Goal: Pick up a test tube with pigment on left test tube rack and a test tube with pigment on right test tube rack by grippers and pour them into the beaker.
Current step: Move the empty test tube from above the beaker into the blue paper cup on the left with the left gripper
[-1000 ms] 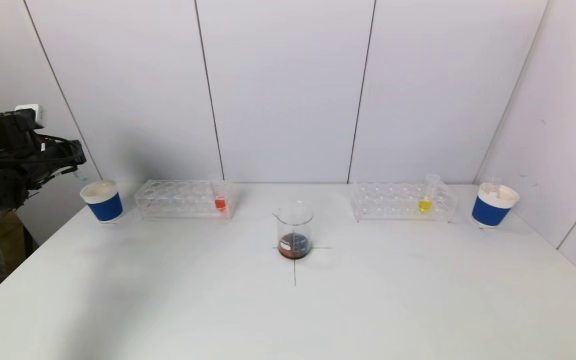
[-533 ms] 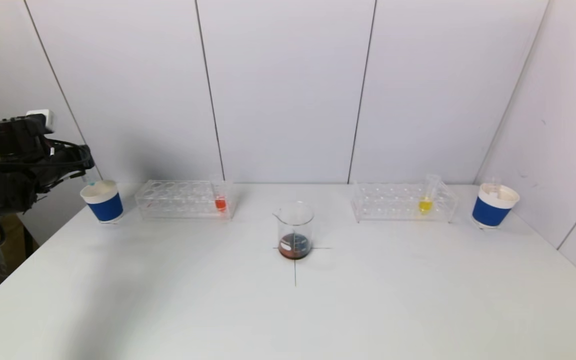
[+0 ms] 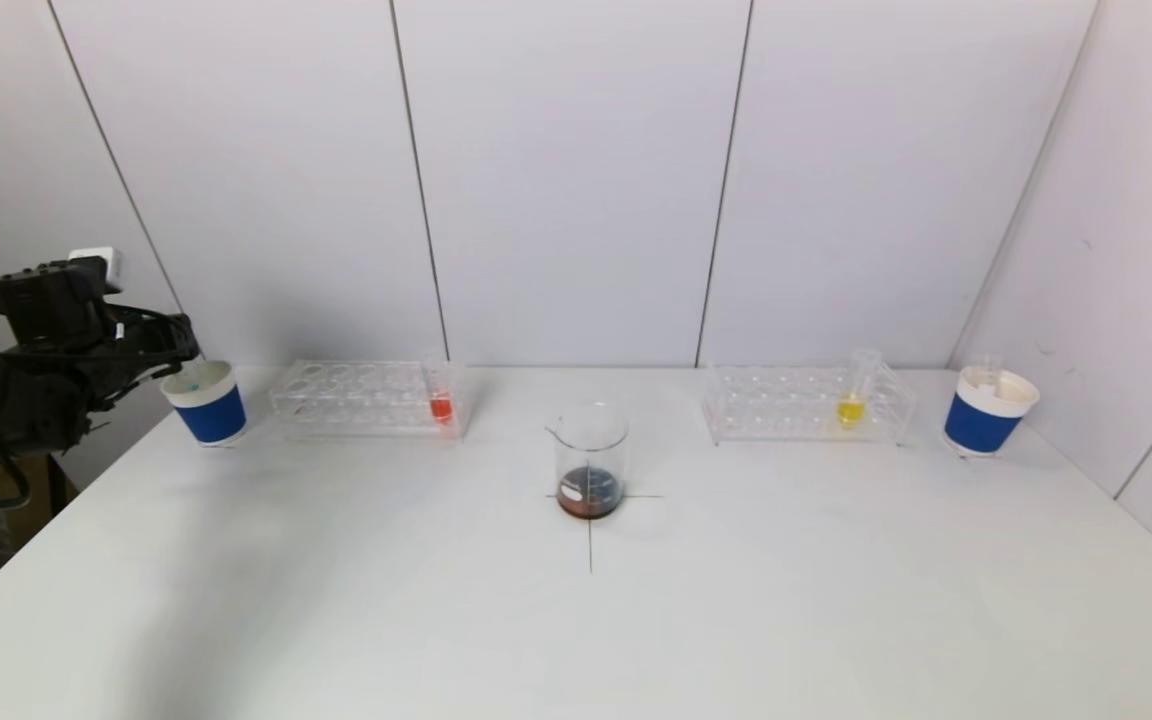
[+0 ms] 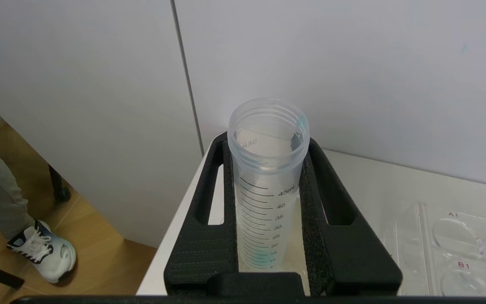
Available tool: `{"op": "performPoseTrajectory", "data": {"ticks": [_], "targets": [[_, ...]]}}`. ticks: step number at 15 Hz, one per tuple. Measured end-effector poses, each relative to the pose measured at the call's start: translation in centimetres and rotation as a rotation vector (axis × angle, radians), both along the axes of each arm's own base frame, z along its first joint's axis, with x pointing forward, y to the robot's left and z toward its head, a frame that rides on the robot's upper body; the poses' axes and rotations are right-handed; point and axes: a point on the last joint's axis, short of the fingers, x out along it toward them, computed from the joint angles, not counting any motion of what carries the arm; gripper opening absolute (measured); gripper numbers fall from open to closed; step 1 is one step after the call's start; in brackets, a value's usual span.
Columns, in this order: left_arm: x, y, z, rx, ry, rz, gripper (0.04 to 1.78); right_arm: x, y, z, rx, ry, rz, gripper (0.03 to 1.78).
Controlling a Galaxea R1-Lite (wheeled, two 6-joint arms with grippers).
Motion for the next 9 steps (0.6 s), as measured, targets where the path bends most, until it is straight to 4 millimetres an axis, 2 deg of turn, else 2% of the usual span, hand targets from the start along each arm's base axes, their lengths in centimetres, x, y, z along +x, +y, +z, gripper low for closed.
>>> {"op": "performPoseTrajectory", "data": {"ticks": [9], "targets": [[-0.9,-0.3,-1.9,-0.007,0.020,-0.010,0.44,0.0,0.0,0.0,0.000,0.000,0.000,1.77]]}}
